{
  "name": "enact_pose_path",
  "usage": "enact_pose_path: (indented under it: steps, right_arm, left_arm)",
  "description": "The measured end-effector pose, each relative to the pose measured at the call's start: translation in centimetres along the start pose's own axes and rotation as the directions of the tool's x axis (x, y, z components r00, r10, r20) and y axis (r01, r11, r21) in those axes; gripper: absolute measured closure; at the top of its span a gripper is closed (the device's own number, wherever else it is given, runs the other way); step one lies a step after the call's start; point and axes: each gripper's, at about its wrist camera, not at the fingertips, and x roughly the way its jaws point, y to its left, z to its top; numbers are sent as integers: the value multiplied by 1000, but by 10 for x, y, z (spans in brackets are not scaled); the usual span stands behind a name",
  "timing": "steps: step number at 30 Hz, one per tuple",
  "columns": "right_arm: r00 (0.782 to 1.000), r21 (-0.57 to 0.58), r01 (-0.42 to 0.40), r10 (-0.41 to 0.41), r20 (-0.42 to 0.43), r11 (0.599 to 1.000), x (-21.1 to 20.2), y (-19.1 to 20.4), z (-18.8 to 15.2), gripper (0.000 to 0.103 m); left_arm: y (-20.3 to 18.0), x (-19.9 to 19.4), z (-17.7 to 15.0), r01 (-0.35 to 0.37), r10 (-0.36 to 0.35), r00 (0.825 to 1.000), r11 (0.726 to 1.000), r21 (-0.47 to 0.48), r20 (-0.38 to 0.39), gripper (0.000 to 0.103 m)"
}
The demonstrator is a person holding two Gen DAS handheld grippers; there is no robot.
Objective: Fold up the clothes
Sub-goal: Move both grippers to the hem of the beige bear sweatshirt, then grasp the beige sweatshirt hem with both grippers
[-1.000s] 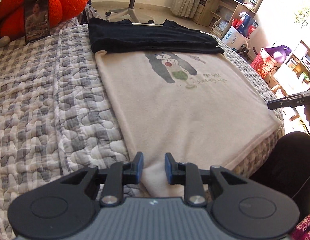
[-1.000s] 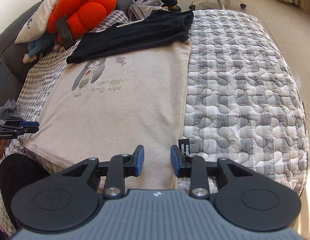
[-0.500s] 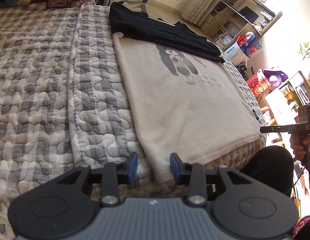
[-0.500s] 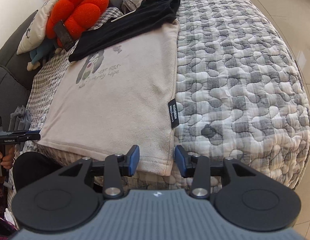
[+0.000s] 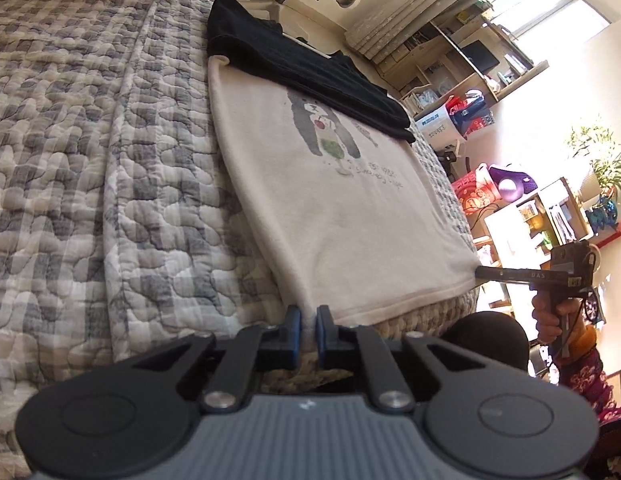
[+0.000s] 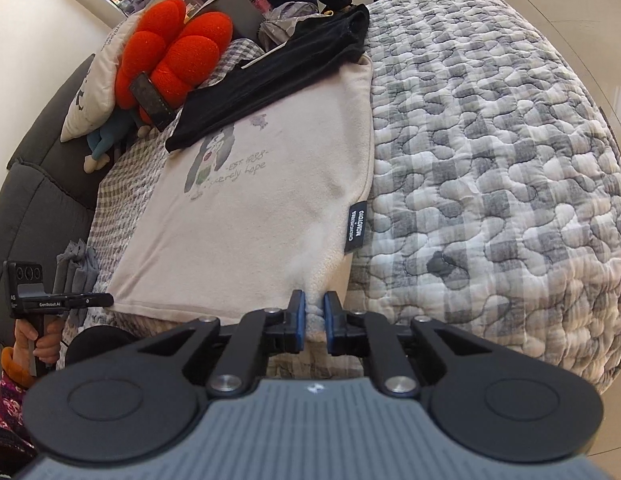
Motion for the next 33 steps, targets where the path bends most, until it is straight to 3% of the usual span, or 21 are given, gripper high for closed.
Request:
enact_pose_path:
  steps: [3,5,12,14,17,18,24,26,28,30,33]
  right_arm:
    - [997,34,-34,32,65,999,-5,2,12,91]
    - [994,47,-44,39,104,998,-5,4,23,91]
    - [979,149,-16,-15,202,989,21,-8,69,95]
    - [975,172,7,-44,216,985,29,-13,79,95]
    - [966,158,56,-93,243,986,33,-16,89,91]
    - [969,132,62,-91,231,989,32,-15,89,86]
    - [981,-92,171,-160,110,981,23,-1,67,83]
    - [984,-107,172,-165,66,979,20,-2,58,80]
    - [987,-101,162,-159,30,982,20,-2,51,68]
    - [988,-94,151,-153,-7,984,20,-2,44,63]
    - [988,-83,137,-142,-60,987,20,-1,35,63]
  left_arm:
    - [3,-6,11,90,-86,994,994,-55,74,95]
    - [5,-5,21,92,-83,990,993,-68,117,95]
    - [25,21,66,28,29,969,974,-224,246,96]
    - [36,31,79,-3,81,963,956,-292,257,96]
    - [47,46,90,-50,129,968,941,-334,217,96]
    - [48,48,91,-58,131,970,943,-328,204,96]
    - [50,45,92,-74,129,973,960,-269,191,94]
    - [54,43,93,-65,118,975,961,-269,186,89]
    - [53,40,92,-64,111,976,969,-238,189,83]
    - [52,38,92,-72,112,976,976,-206,186,68]
    - [49,38,93,-88,118,977,982,-170,178,66]
